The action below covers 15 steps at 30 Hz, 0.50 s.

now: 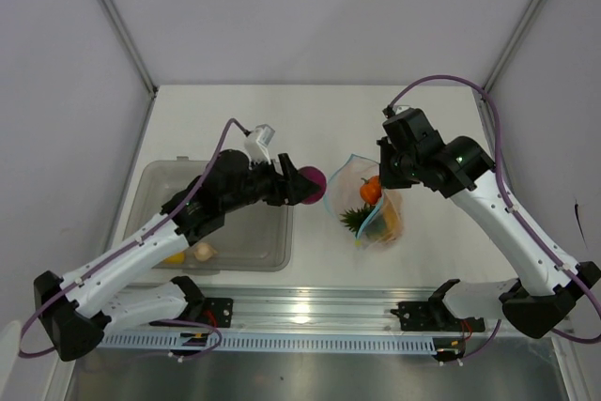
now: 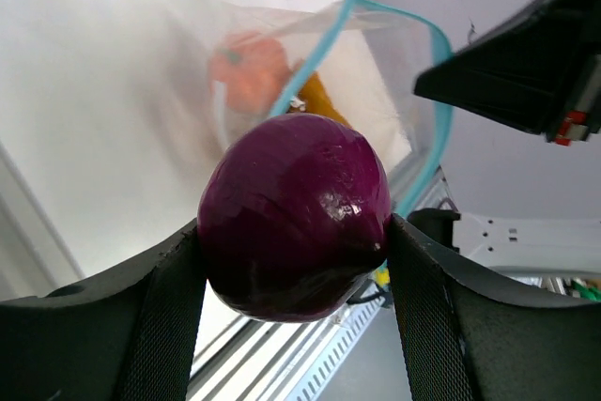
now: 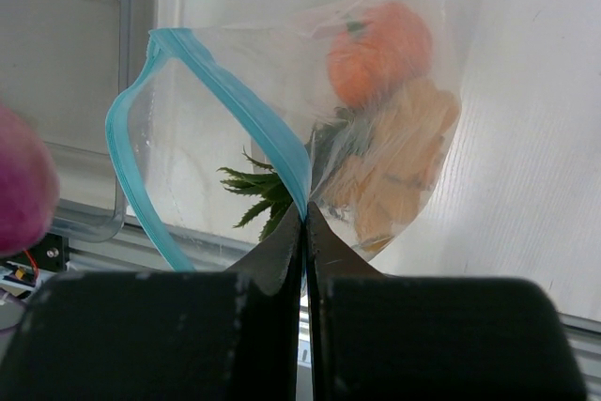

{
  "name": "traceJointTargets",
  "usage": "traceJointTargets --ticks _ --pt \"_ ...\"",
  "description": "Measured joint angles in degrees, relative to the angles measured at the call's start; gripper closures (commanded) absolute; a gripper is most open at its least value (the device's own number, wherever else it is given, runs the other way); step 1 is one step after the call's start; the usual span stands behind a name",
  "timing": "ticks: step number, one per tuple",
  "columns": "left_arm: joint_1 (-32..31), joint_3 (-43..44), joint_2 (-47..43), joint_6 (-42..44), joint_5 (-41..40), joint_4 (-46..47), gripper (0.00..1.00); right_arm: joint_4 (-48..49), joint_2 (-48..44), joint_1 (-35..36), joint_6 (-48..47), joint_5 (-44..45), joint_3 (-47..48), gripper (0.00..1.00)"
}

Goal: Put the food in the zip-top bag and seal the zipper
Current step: Pick up the fake vegetable from the bin, then place the fake vegetable in the zipper food storage bag.

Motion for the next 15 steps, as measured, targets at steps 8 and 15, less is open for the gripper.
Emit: traceJointTargets --ticks 8,15 --pt "-6.71 8.13 8.94 0.50 -0.57 0.59 0.62 0.24 0.00 0.02 0.02 -0.52 0.00 1.00" --pt "-8.66 14.51 17.94 1.01 -1.03 -0.44 0.60 0.42 0.44 0.39 0.04 -0.66 0.00 1.00"
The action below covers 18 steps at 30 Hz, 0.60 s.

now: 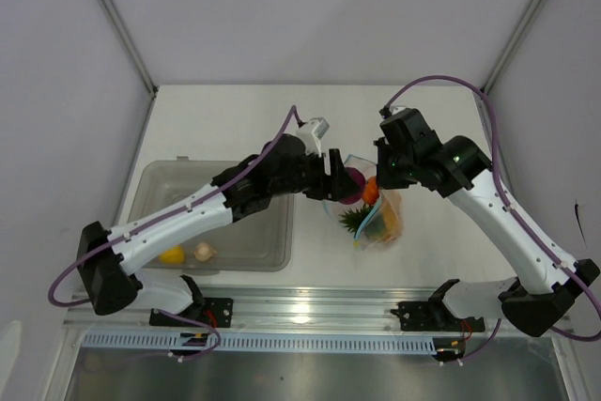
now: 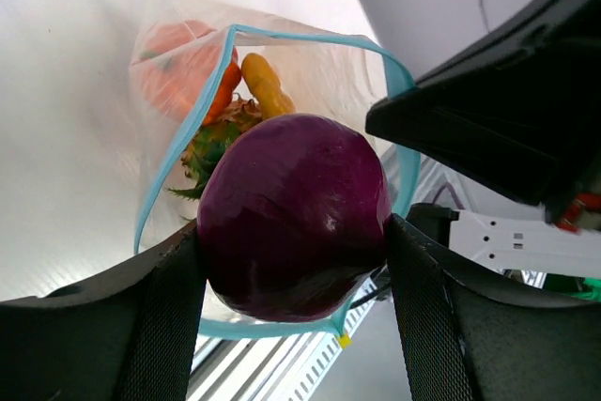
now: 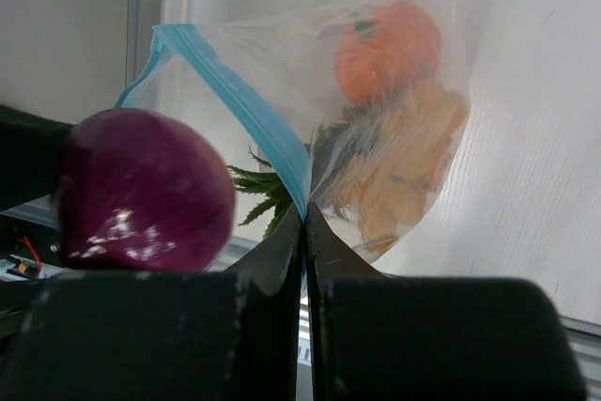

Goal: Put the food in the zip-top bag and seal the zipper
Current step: Place the fake vegetable in the zipper food storage bag.

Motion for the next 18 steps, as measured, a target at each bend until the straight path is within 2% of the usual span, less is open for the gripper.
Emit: traceJointTargets --ticks 6,10,13,14,16,17,18 --pt "-1.53 9.18 8.28 1.42 -2.82 -7.28 0.60 -0.04 0.07 0.02 0.00 0.02 0.02 1.00" --pt "-2.51 10.43 9.44 1.88 -5.25 -9.42 0.53 -0.04 0.07 0.02 0.00 0.02 0.02 1.00" --pt "-2.71 11.08 10.14 1.86 -6.58 -10.95 0.41 -0.04 0.07 0.02 0.00 0.02 0.02 1.00" --pt "-2.71 11.65 10.73 1.84 -7.02 -11.34 0.29 -0.04 0.07 0.02 0.00 0.02 0.02 1.00" --pt "-2.71 12.48 11.67 1.84 -7.96 -11.78 0.19 -0.04 0.09 0.02 0.00 0.02 0.02 1.00" --pt "-2.71 12.50 11.89 1.81 -8.15 -11.80 0.06 -0.04 0.09 0.04 0.00 0.02 0.02 1.00" --pt "-2.71 12.50 11.98 2.10 -8.28 -11.89 0.01 -0.04 0.09 0.02 0.00 0.02 0.02 1.00"
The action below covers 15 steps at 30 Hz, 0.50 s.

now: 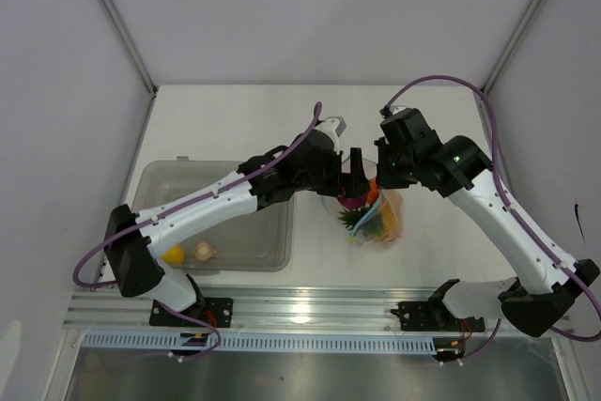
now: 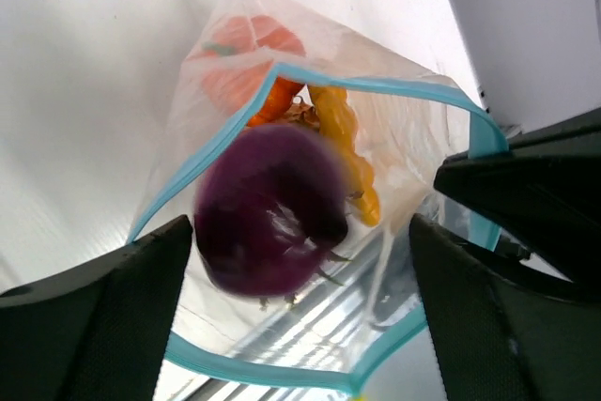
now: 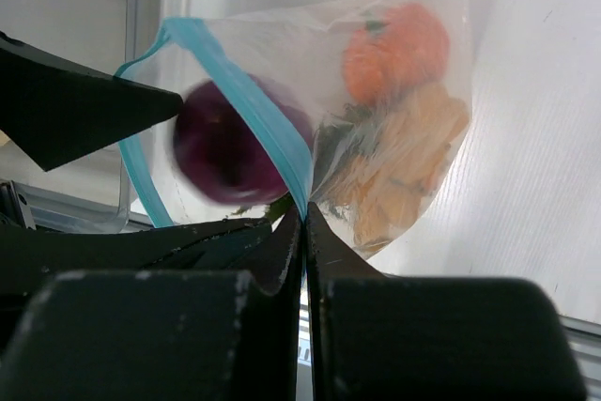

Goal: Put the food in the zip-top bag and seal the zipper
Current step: Place the fake vegetable in the zipper food storage bag.

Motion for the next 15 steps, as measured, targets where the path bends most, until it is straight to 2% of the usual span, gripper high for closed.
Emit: traceJointTargets --ticks 10,15 --pt "0.00 0.00 -0.48 0.79 -2.05 0.22 0.00 0.00 0.00 0.00 0.00 0.02 0.00 1.00" --pt "0.00 -4.72 -7.82 0.79 -4.33 1.77 0.00 0.00 0.00 0.00 0.00 0.02 0.00 1.00"
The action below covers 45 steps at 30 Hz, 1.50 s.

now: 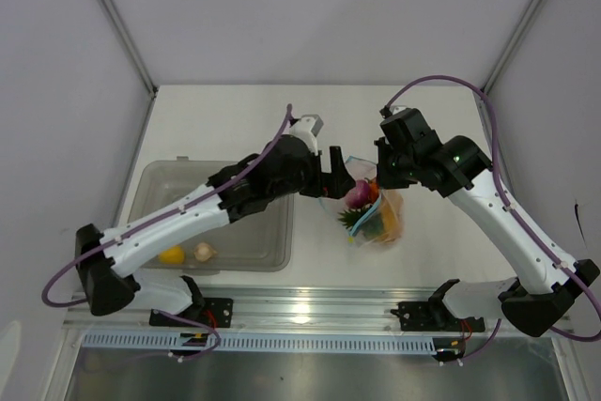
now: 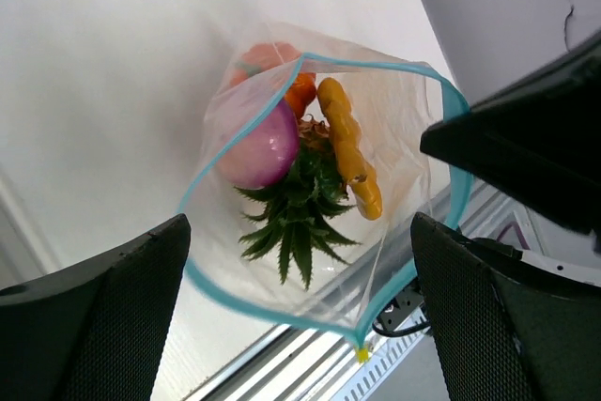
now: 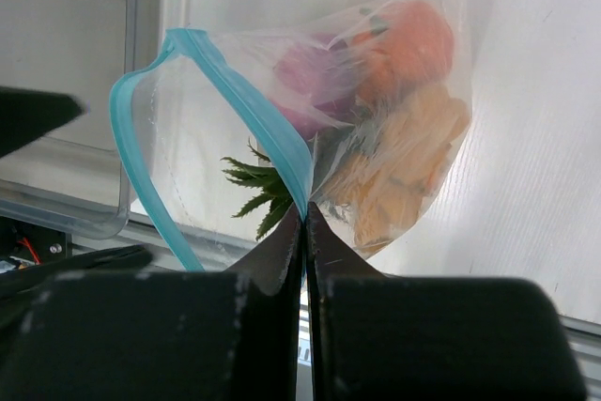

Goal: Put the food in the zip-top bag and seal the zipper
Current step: Place the fake vegetable in the zipper food storage bag, then pick up the fake fruit from the bin.

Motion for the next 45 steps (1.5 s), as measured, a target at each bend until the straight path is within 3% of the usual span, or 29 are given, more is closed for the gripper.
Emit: traceJointTargets --ticks 6,12,19,26,34,45 --pt "2.03 -5.88 -13.73 -0.48 -4.61 -1.90 0.01 0.02 0.00 -0.02 -0.02 0.00 -0.09 1.00" --pt "17.11 -9.07 -20.55 -2.05 -7.10 -10.16 0.00 0.04 0.00 -0.04 -0.04 0.00 -1.05 1.00" --pt "33.46 -13.11 -19.58 -5.60 -11.80 -23.30 0.01 0.11 0.00 -0.04 -0.33 -0.04 -1.66 1.00" --pt "42.29 -14.99 -16.81 -16.20 -19.34 -34.93 0.01 0.13 0.00 -0.04 -0.92 -0.44 -1.90 1.00" --pt "52.54 -23.12 -16.24 -26.80 -23.80 -43.65 0.01 0.09 0.50 -0.04 -2.27 -1.03 -1.90 1.00" --pt "61.72 -29.75 -16.33 -32.24 -25.27 -44.35 0.01 0.07 1.99 -0.04 -3.50 -1.95 -1.90 1.00"
